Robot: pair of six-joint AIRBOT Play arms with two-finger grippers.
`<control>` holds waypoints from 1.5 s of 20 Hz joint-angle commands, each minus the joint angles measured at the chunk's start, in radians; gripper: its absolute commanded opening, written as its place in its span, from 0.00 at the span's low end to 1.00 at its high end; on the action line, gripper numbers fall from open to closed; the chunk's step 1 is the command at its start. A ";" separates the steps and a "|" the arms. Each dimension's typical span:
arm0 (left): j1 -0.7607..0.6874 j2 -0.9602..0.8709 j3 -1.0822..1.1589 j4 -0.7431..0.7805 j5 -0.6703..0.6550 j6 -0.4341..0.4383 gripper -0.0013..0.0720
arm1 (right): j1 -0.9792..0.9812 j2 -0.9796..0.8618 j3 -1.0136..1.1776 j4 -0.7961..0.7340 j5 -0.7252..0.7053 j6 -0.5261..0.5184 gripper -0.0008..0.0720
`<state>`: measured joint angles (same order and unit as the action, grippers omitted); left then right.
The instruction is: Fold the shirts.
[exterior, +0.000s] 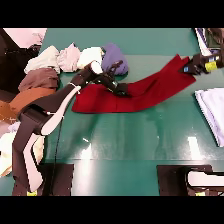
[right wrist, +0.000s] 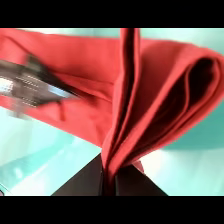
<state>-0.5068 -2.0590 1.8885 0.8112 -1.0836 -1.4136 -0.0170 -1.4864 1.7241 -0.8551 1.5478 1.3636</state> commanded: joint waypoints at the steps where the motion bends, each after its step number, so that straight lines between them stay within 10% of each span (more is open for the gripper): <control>1: -0.025 -0.046 0.019 -0.005 0.055 -0.027 0.05 | 0.118 -0.012 0.158 0.000 0.010 0.058 0.04; 13: 0.034 0.002 0.070 0.034 -0.013 0.008 0.05 | 0.379 -0.122 0.300 0.002 -0.071 0.056 0.04; 24: 0.498 0.396 0.071 0.251 -0.183 0.034 0.05 | 0.722 -0.390 0.283 0.232 -0.456 -0.141 0.05; 25: 0.533 0.420 0.071 0.251 -0.200 0.034 0.05 | 0.763 -0.428 0.283 0.233 -0.514 -0.189 0.18; 27: 0.577 0.454 0.071 0.251 -0.225 0.034 0.05 | 0.832 -0.497 0.283 0.233 -0.612 -0.254 0.81; 30: 0.595 0.479 0.071 0.251 -0.256 0.034 0.05 | 0.835 -0.516 0.283 0.198 -0.520 -0.250 0.92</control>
<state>0.0467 -1.6184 1.9583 1.0576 -1.3006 -1.3811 0.7841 -1.9610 2.0068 -0.6327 1.0325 1.1473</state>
